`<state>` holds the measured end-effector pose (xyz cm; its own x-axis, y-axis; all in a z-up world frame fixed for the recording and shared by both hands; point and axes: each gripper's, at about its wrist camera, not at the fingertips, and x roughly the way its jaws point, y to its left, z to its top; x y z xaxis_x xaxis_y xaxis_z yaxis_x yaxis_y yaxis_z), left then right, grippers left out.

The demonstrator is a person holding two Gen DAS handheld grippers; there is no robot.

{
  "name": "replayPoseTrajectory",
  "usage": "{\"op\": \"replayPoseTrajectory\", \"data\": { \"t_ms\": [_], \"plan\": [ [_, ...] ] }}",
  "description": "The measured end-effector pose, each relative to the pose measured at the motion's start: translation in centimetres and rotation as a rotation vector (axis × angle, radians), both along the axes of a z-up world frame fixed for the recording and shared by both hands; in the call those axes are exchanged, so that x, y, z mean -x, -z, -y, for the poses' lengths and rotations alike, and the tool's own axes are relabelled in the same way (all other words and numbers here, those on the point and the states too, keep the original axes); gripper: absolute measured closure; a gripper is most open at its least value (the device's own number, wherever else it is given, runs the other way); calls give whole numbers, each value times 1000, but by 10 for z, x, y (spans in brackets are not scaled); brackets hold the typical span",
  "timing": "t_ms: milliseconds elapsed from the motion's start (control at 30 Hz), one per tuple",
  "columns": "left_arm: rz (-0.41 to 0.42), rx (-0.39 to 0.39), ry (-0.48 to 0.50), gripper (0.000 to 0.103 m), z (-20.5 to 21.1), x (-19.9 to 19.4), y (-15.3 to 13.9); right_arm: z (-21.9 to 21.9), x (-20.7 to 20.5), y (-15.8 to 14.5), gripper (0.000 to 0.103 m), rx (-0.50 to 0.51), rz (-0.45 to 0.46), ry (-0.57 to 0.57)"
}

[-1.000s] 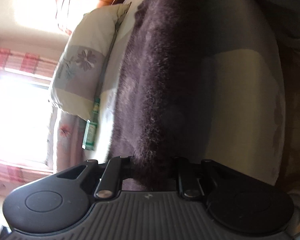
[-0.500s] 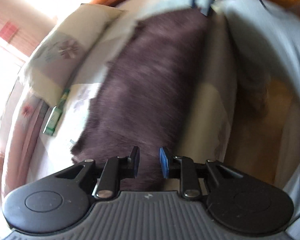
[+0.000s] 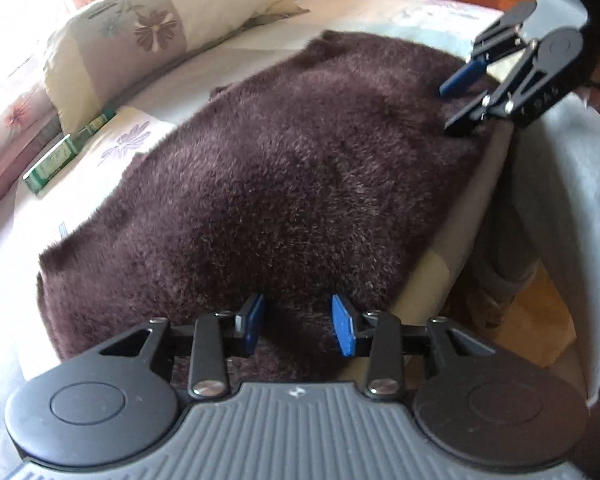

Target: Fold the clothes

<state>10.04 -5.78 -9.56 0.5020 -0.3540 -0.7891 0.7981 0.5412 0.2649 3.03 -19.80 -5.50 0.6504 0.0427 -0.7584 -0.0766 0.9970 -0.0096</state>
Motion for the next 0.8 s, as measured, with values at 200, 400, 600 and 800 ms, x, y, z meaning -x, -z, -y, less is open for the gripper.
{"op": "replayPoseTrajectory", "data": {
  "t_ms": [200, 400, 600, 800],
  "plan": [
    [35, 143, -69, 39, 6, -33, -20, 22, -11, -13, 30, -18, 83, 87],
    [-56, 200, -244, 27, -11, -72, 18, 47, -25, 11, 30, -123, 109, 230],
    [-48, 254, -240, 27, -22, -82, 0, 44, -27, -5, 28, -107, 122, 246],
    [-60, 318, -256, 27, -10, -113, 1, 37, -80, -10, 19, -99, 148, 252]
  ]
}}
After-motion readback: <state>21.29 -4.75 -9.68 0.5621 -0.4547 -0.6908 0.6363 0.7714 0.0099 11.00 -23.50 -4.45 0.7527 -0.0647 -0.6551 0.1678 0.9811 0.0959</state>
